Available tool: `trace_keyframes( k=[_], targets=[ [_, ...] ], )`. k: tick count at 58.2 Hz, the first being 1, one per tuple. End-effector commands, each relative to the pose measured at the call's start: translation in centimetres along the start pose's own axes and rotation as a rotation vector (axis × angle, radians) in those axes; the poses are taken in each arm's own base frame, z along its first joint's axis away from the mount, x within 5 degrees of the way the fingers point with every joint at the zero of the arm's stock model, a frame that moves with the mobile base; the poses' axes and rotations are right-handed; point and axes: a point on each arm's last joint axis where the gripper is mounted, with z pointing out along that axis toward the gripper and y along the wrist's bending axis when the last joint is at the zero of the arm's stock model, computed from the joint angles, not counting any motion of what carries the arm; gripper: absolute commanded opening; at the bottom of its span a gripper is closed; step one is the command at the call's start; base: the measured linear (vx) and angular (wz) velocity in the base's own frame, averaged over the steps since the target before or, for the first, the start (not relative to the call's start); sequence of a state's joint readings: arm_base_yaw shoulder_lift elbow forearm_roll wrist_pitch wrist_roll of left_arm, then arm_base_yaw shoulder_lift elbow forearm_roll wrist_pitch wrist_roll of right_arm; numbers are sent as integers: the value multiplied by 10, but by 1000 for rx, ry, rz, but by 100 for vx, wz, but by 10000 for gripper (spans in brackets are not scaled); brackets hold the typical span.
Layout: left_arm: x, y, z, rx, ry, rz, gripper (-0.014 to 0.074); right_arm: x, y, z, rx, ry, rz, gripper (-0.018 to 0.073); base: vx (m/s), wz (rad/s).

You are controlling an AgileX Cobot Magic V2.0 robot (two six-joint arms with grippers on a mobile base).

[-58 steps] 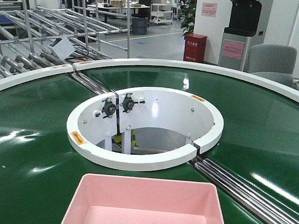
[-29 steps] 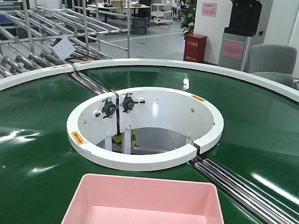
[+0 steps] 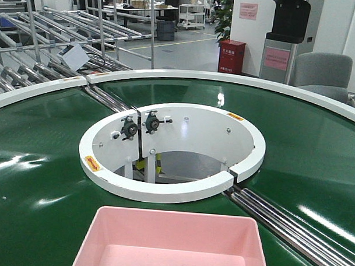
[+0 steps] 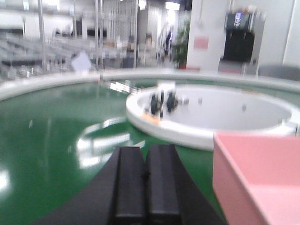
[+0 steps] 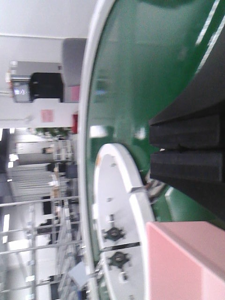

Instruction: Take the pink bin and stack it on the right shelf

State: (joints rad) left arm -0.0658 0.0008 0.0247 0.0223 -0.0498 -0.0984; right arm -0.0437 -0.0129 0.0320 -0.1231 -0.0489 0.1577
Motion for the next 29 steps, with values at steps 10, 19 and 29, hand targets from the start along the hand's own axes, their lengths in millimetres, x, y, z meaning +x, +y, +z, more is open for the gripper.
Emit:
trace_keyframes(
  k=[10, 19, 29],
  targets=[
    [-45, -4, -3, 25, -292, -4, -8, -39, 4, -4, -39, -309, 5, -11, 0, 0],
    [-121, -9, -12, 21, -352, 23, -6, -110, 4, -9, -12, -302, 8, -11, 0, 0],
    [-178, -13, 9, -17, -157, 203, -4, -163, 3, 9, 23, -149, 8, -11, 0, 0]
  ],
)
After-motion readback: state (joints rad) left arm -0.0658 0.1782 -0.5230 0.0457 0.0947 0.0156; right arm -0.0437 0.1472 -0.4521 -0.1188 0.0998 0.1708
